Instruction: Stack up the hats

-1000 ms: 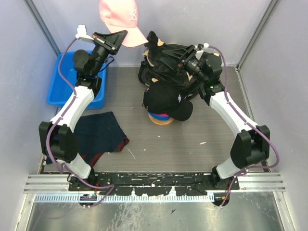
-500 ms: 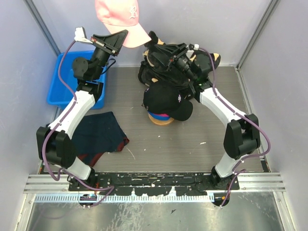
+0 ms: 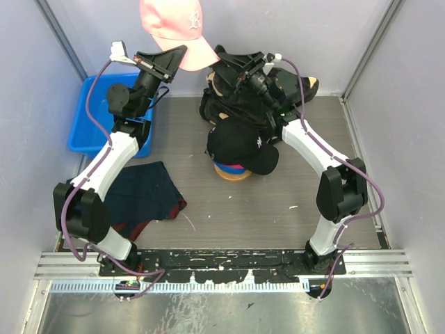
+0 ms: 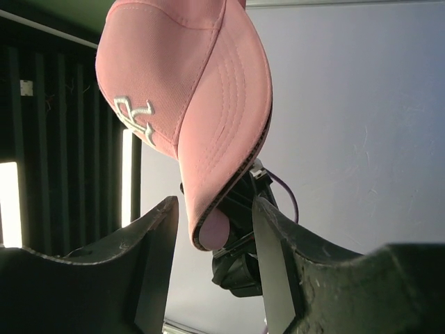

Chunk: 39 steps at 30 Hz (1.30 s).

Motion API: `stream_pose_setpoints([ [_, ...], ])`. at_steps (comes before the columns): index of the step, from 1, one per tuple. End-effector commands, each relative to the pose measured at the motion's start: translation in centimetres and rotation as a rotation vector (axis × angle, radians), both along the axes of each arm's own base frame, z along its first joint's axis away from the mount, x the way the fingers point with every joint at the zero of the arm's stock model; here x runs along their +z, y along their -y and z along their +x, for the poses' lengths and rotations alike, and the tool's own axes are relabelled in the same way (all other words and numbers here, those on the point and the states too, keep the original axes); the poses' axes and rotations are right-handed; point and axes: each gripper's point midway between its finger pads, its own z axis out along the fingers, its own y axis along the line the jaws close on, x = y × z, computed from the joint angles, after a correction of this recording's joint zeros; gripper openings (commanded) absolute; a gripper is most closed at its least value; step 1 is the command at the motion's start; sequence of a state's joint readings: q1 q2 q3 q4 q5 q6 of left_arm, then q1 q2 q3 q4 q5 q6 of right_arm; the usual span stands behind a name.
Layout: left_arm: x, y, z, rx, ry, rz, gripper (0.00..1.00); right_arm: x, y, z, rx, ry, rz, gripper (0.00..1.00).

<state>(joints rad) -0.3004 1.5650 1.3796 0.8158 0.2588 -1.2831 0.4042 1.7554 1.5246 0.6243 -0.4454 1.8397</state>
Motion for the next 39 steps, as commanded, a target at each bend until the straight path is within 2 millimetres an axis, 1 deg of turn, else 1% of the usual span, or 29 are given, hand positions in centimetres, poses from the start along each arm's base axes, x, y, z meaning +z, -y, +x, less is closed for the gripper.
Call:
stream_pose_setpoints([
  [1, 1.6, -0.3, -1.3, 0.019, 0.079, -0.015, 0.01, 3.8, 0.1, -0.7, -0.005, 0.096, 0.06, 0.52],
  [6, 1.1, -0.2, -1.0, 0.017, 0.074, -0.019, 0.01, 4.2, -0.5, -0.6, 0.011, 0.099, 0.073, 0.44],
  [7, 1.0, -0.2, -1.0, 0.017, 0.073, -0.019, 0.01, 4.2, -0.6, -0.7, 0.015, 0.099, 0.076, 0.41],
  [8, 1.0, -0.1, -0.9, 0.017, 0.071, -0.019, 0.01, 4.3, -0.7, -0.7, 0.018, 0.097, 0.081, 0.39],
  [20, -0.3, 0.0, -0.1, 0.025, 0.051, -0.022, 0.01, 4.7, -1.0, -1.4, 0.044, 0.101, 0.097, 0.38],
  [21, -0.4, 0.0, -0.1, 0.024, 0.05, -0.022, 0.01, 4.7, -1.0, -1.4, 0.045, 0.099, 0.097, 0.36],
  [23, -0.5, 0.0, 0.1, 0.027, 0.046, -0.02, 0.01, 4.5, -1.0, -1.4, 0.045, 0.092, 0.096, 0.29],
  [27, -1.0, 0.1, 0.3, 0.028, 0.035, -0.017, 0.01, 4.4, -1.1, -1.5, 0.052, 0.087, 0.098, 0.06],
  [28, -1.1, 0.0, 0.5, 0.031, 0.032, -0.017, 0.01, 4.4, -1.1, -1.6, 0.055, 0.088, 0.099, 0.02],
  [29, -1.4, 0.1, 0.6, 0.029, 0.028, -0.013, 0.01, 4.2, -1.1, -1.7, 0.061, 0.088, 0.096, 0.01],
  [30, -1.6, 0.1, 0.6, 0.028, 0.02, -0.009, 0.03, 4.0, -1.0, -1.8, 0.063, 0.089, 0.09, 0.01],
  [31, -1.8, 0.0, 0.7, 0.028, 0.013, -0.004, 0.08, 3.7, -0.9, -1.9, 0.067, 0.087, 0.083, 0.01],
  [32, -2.0, -0.3, 0.6, 0.027, 0.005, 0.001, 0.15, 3.2, -0.6, -2.0, 0.074, 0.085, 0.071, 0.01],
  [34, -2.6, -1.1, 0.5, 0.023, -0.013, 0.022, 0.32, 2.3, 0.7, -2.0, 0.087, 0.092, 0.036, 0.01],
  [35, -3.0, -1.7, 0.3, 0.021, -0.024, 0.031, 0.38, 1.6, 1.5, -2.0, 0.097, 0.088, 0.01, 0.01],
  [37, -4.4, -2.7, -0.2, 0.021, -0.056, 0.052, 0.47, 0.2, 2.6, -2.1, 0.124, 0.087, -0.061, 0.01],
  [39, -6.6, -3.8, -0.6, 0.036, -0.113, 0.071, 0.54, -0.9, 3.4, -2.5, 0.165, 0.091, -0.134, 0.01],
])
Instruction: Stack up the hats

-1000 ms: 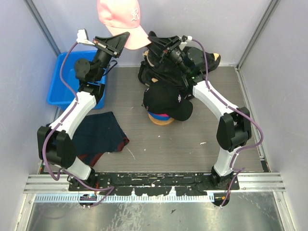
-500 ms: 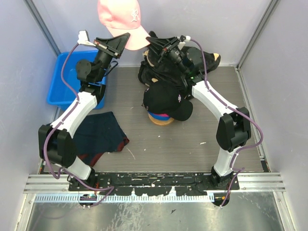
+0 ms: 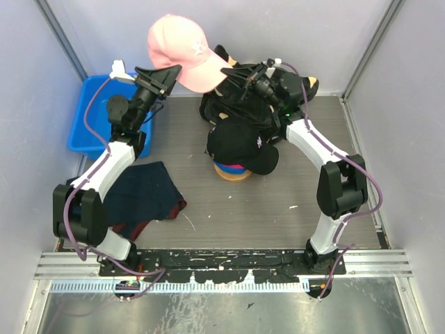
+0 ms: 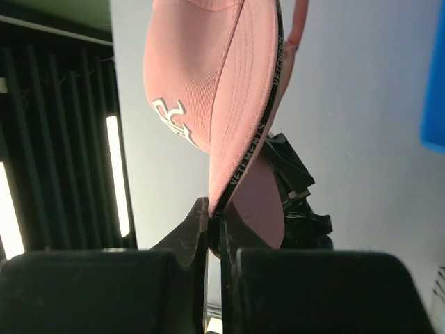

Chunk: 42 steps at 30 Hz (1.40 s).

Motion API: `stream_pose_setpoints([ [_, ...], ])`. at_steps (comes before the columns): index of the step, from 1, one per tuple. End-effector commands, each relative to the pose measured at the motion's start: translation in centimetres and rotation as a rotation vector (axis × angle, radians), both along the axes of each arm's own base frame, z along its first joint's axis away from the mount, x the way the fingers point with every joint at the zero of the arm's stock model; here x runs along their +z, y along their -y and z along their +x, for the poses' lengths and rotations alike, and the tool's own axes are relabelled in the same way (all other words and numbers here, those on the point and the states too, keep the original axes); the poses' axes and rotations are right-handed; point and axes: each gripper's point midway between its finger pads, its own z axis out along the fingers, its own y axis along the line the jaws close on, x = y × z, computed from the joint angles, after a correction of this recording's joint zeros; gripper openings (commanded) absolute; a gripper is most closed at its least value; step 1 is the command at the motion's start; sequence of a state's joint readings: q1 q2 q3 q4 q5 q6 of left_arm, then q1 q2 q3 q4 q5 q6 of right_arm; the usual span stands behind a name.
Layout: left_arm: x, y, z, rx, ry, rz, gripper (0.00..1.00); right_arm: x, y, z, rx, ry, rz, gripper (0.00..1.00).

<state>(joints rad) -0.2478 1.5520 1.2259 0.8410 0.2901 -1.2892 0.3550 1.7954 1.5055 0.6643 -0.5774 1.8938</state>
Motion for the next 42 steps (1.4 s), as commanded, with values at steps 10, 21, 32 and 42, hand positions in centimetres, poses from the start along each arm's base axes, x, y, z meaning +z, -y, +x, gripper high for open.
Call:
stream_pose_setpoints([
  [10, -3.3, -5.2, -2.2, 0.056, -0.112, 0.045, 0.66, -2.2, 9.4, -5.7, 0.152, 0.167, -0.209, 0.01],
  [21, -12.4, -5.8, 2.1, -0.266, -0.395, 0.008, 0.56, -4.1, 13.5, -7.7, 0.169, 0.179, -0.152, 0.01],
  [32, -20.8, -3.2, -0.8, -0.468, -0.551, 0.117, 0.54, -7.2, 13.0, -11.2, 0.211, 0.137, -0.239, 0.01],
  [42, -28.1, -0.1, -5.6, -0.637, -0.722, 0.16, 0.49, -8.3, 14.2, -11.6, 0.18, 0.084, -0.249, 0.01],
])
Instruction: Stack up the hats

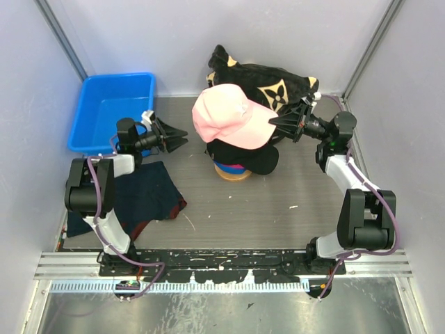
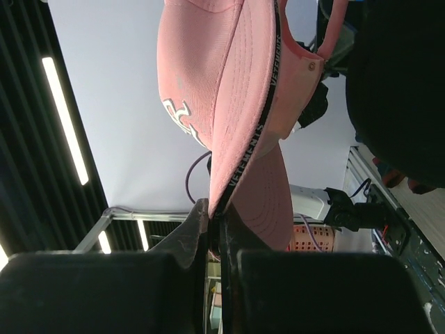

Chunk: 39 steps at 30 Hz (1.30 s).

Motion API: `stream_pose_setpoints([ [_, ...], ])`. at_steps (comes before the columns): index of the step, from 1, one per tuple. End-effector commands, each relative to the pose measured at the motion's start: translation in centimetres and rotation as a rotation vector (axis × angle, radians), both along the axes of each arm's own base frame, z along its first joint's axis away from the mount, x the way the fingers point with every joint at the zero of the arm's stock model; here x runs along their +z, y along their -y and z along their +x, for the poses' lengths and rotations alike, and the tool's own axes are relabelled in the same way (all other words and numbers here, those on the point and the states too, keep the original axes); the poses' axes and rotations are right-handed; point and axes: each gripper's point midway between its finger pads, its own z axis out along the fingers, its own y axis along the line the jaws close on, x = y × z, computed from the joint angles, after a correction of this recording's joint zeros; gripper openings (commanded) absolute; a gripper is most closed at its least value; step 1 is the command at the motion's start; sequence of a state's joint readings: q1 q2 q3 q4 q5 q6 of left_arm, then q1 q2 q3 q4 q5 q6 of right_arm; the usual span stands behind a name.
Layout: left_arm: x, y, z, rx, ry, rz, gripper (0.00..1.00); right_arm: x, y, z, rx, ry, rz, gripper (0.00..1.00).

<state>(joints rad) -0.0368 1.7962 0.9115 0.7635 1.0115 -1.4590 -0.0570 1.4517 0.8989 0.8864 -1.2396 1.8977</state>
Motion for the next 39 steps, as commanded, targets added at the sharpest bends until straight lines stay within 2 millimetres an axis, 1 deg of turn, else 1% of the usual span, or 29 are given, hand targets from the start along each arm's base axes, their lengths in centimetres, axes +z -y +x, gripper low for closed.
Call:
stream_pose_setpoints([
  [1, -2.6, 2.1, -2.8, -0.118, -0.036, 0.036, 0.49, 2.1, 0.5, -0.4, -0.02, 0.098, -0.011, 0.01],
  [3, -3.3, 3.9, -3.5, -0.162, -0.035, 0.066, 0.49, 2.2, 0.7, -0.1, -0.029, 0.097, -0.01, 0.01],
  [5, -3.5, 5.4, -3.9, -0.187, -0.028, 0.083, 0.49, 2.1, 1.0, 0.1, -0.037, 0.093, -0.01, 0.01],
  [7, -3.9, 6.2, -3.7, -0.185, -0.029, 0.091, 0.49, 2.0, 1.0, 0.1, -0.038, 0.09, -0.01, 0.01],
  [14, -5.8, 6.7, -2.6, -0.169, -0.07, 0.115, 0.49, 2.1, 1.5, 0.4, -0.054, 0.093, -0.012, 0.01],
  [17, -6.2, 6.8, -2.0, -0.158, -0.077, 0.119, 0.49, 2.1, 1.6, 0.5, -0.057, 0.094, -0.012, 0.01],
  [19, -6.1, 7.0, -1.6, -0.151, -0.079, 0.118, 0.49, 2.0, 1.6, 0.5, -0.055, 0.098, -0.014, 0.01],
  [26, -5.3, 8.0, -0.5, -0.147, -0.06, 0.104, 0.5, 0.9, 1.5, 0.4, -0.051, 0.076, -0.03, 0.01],
  [30, -5.3, 8.6, -0.2, -0.156, -0.062, 0.097, 0.5, 0.8, 1.6, 0.6, -0.051, 0.074, -0.032, 0.01],
  [34, -5.6, 9.4, -0.4, -0.174, -0.07, 0.09, 0.49, 0.6, 1.5, 0.8, -0.049, 0.067, -0.032, 0.01],
  [36, -5.7, 9.6, -0.5, -0.179, -0.073, 0.086, 0.47, 0.2, 1.6, 0.9, -0.049, 0.055, -0.033, 0.01],
  [37, -5.7, 9.7, -0.5, -0.18, -0.074, 0.084, 0.44, 0.0, 1.6, 0.9, -0.049, 0.048, -0.032, 0.01],
  [39, -5.7, 9.7, -0.6, -0.179, -0.077, 0.08, 0.34, -0.2, 1.6, 1.1, -0.048, 0.039, -0.031, 0.01],
])
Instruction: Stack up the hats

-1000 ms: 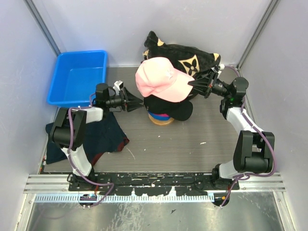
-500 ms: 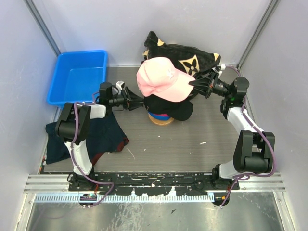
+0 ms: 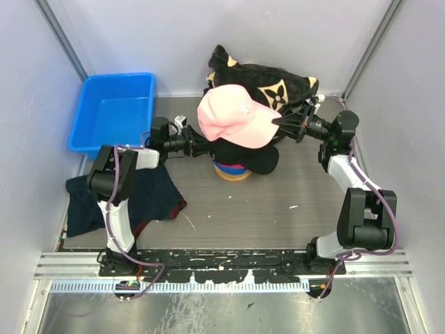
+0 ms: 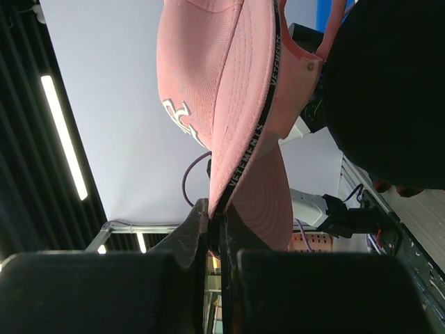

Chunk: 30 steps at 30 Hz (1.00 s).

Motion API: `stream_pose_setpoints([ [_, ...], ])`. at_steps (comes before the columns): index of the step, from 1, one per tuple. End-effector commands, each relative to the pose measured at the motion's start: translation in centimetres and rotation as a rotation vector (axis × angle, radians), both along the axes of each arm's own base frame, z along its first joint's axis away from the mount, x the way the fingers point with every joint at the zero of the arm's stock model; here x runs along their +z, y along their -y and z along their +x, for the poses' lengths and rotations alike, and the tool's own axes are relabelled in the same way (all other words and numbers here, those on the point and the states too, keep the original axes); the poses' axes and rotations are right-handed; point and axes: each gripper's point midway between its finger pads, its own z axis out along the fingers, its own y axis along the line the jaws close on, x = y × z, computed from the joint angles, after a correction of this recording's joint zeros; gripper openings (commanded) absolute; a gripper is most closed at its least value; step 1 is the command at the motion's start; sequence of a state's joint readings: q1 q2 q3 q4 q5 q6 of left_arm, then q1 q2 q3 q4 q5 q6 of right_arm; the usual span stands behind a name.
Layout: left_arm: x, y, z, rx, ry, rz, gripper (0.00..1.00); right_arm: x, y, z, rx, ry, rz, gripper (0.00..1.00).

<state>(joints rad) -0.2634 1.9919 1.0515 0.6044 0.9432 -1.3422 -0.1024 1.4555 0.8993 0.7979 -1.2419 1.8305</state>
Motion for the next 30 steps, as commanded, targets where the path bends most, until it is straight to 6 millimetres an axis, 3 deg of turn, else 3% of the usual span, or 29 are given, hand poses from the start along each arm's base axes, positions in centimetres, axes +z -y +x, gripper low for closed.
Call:
stream_pose_setpoints([
  [1, 0.5, 0.5, 0.4, -0.002, 0.024, -0.02, 0.29, 0.7, 0.0, 0.0, 0.002, 0.063, -0.013, 0.01],
  [4, 0.2, 0.4, 0.5, 0.005, 0.021, -0.015, 0.15, 0.5, -0.3, -0.1, 0.015, 0.053, -0.011, 0.01],
  [6, 0.0, 0.4, 0.6, 0.003, 0.022, -0.013, 0.1, 0.1, -0.7, -0.3, 0.024, 0.038, -0.008, 0.01],
  [16, -0.2, -0.1, 3.6, -0.002, 0.038, -0.029, 0.08, -1.8, -1.2, -1.4, 0.035, -0.015, -0.007, 0.01],
  [22, 0.0, -0.3, 5.1, -0.003, 0.047, -0.035, 0.07, -4.1, -1.1, -1.9, 0.031, -0.066, -0.015, 0.01],
  [30, 0.2, -1.3, 4.6, 0.013, 0.045, -0.033, 0.05, -6.4, 0.5, -1.8, -0.045, -0.11, -0.004, 0.01],
])
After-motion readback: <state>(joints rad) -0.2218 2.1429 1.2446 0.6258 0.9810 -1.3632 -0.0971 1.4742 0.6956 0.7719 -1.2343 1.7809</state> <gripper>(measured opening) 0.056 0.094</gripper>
